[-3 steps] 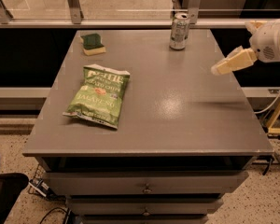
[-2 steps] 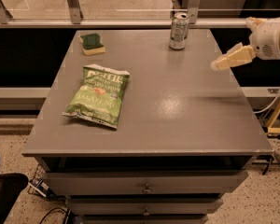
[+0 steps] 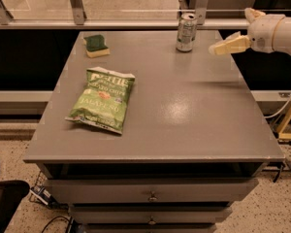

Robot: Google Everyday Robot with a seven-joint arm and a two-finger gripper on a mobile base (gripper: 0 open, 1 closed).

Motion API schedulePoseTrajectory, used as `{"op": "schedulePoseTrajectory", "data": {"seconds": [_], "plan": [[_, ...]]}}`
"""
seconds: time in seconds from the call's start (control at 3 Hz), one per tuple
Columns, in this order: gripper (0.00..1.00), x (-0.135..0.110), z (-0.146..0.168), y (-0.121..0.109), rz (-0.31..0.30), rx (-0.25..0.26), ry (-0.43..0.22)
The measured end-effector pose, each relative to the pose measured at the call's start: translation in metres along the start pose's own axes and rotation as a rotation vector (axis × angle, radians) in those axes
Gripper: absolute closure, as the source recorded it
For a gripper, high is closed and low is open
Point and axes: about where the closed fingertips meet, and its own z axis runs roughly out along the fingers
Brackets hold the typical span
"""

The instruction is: Pick 7up can

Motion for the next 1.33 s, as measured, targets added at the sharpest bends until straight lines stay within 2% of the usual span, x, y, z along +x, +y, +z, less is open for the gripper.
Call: {"op": "schedulePoseTrajectory", "data": {"seconds": [0.33,0.67,1.0,1.33], "plan": [[0.00,-0.004,0.031,-0.011,0.072,-0.010,-0.090],[0.00,-0.016,0.055,-0.012,0.156,0.001,-0.126],[0.00,-0.023,0.078,-0.008,0.215,0.023,-0.119],[0.00,-0.028,0.095,-0.004,0.243,0.052,-0.092]]}}
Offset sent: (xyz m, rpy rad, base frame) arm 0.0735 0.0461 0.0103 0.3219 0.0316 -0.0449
